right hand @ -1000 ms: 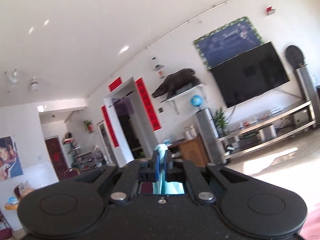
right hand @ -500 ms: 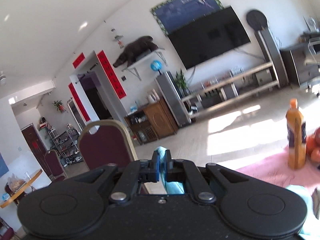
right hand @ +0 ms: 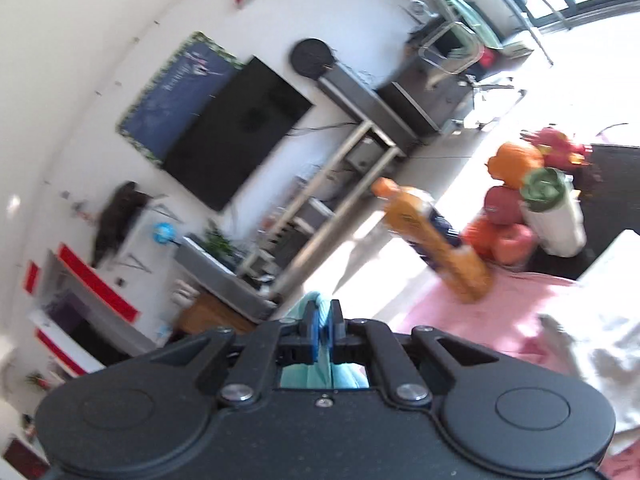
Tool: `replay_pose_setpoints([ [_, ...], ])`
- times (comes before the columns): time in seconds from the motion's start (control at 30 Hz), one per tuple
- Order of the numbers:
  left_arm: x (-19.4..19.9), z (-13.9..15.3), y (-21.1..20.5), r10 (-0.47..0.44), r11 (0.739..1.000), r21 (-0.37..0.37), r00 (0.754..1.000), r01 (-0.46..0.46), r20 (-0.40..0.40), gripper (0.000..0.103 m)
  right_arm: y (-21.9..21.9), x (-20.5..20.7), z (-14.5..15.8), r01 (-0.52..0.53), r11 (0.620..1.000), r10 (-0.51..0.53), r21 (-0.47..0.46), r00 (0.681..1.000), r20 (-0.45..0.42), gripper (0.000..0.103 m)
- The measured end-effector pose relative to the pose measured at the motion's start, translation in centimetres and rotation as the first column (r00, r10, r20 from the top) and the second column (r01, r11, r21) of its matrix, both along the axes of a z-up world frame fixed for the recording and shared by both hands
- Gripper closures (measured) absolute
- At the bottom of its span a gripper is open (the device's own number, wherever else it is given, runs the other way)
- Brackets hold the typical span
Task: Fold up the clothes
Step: 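Lift the blue-green shirt with the right tool and carry it onto the pink blanket, then lower the shirt onto the blanket and open the right tool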
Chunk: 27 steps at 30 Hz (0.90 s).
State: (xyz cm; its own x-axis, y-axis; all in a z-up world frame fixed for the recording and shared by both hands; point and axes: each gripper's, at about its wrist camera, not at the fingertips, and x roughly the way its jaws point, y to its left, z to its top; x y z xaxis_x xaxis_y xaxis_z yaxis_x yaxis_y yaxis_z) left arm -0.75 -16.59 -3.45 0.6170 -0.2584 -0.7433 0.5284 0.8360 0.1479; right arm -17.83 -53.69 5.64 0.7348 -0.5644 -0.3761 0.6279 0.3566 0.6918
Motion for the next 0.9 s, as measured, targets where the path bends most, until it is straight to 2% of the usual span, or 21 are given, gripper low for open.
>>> replay_pose_setpoints([
  [0.03,-0.2,-0.6,-0.8,-0.017,1.0,0.017,1.0,0.017,-0.01,0.014,-0.7,0.0,-2.8,-0.012,1.0,0.014,0.028,0.995,-0.1,0.096],
  [0.1,-0.6,-2.0,-2.6,-0.058,0.997,0.049,0.998,0.06,-0.035,0.014,-2.3,0.3,-8.3,-0.057,0.99,0.092,0.131,0.956,-0.277,0.09],
  [0.17,-1.1,-3.4,-4.7,-0.098,0.992,0.078,0.993,0.103,-0.064,0.014,-3.5,0.3,-12.7,-0.08,0.969,0.164,0.235,0.917,-0.364,0.09],
  [0.23,-1.2,-4.3,-6.8,-0.115,0.988,0.092,0.989,0.123,-0.09,0.018,-3.4,-0.5,-15.3,-0.114,0.961,0.207,0.252,0.9,-0.382,0.084],
  [0.3,-0.9,-5.0,-9.0,-0.11,0.989,0.088,0.987,0.12,-0.114,0.023,-3.5,-0.7,-16.4,-0.197,0.955,0.269,0.221,0.89,-0.369,0.075],
  [0.33,-0.8,-5.3,-10.2,-0.104,0.991,0.076,0.986,0.115,-0.129,0.03,-3.3,-0.5,-16.6,-0.257,0.947,0.312,0.195,0.883,-0.351,0.075],
  [0.4,-0.5,-5.8,-12.6,-0.105,0.992,0.051,0.98,0.115,-0.167,0.034,-3.1,0.3,-17.0,-0.403,0.902,0.432,0.156,0.851,-0.298,0.075],
  [0.47,-0.4,-6.5,-14.6,-0.114,0.992,0.029,0.975,0.122,-0.191,0.036,-2.0,1.1,-17.9,-0.531,0.833,0.553,0.155,0.797,-0.241,0.075],
  [0.53,-0.5,-6.9,-16.3,-0.126,0.991,0.027,0.973,0.134,-0.193,0.04,-0.4,2.6,-19.0,-0.612,0.766,0.643,0.197,0.723,-0.253,0.075],
  [0.6,-0.8,-7.3,-17.3,-0.138,0.988,0.036,0.973,0.147,-0.186,0.04,1.1,4.5,-19.4,-0.674,0.71,0.701,0.205,0.649,-0.296,0.075],
  [0.63,-0.7,-7.4,-17.4,-0.137,0.988,0.045,0.974,0.148,-0.18,0.04,1.7,5.4,-19.4,-0.695,0.691,0.715,0.197,0.618,-0.327,0.07],
  [0.67,-0.7,-7.5,-17.5,-0.136,0.988,0.054,0.975,0.147,-0.174,0.04,2.0,6.2,-19.3,-0.705,0.686,0.713,0.181,0.603,-0.357,0.065],
  [0.7,-0.6,-7.6,-17.6,-0.135,0.987,0.063,0.976,0.147,-0.168,0.04,2.1,7.0,-19.2,-0.711,0.684,0.707,0.162,0.593,-0.386,0.054],
  [0.73,-0.4,-7.8,-17.4,-0.122,0.989,0.064,0.978,0.134,-0.168,0.04,2.2,7.8,-19.1,-0.718,0.681,0.701,0.144,0.582,-0.413,0.051],
  [0.8,-0.1,-8.0,-17.0,-0.108,0.991,0.058,0.978,0.12,-0.178,0.04,2.0,9.7,-19.5,-0.739,0.665,0.693,0.11,0.555,-0.46,0.051],
  [0.87,0.2,-8.2,-16.6,-0.107,0.992,0.045,0.975,0.118,-0.196,0.039,2.1,11.5,-20.4,-0.774,0.628,0.69,0.08,0.507,-0.517,0.051],
  [0.9,0.3,-8.3,-16.4,-0.107,0.992,0.039,0.973,0.117,-0.205,0.039,2.2,12.2,-20.8,-0.787,0.613,0.689,0.071,0.489,-0.535,0.055],
])
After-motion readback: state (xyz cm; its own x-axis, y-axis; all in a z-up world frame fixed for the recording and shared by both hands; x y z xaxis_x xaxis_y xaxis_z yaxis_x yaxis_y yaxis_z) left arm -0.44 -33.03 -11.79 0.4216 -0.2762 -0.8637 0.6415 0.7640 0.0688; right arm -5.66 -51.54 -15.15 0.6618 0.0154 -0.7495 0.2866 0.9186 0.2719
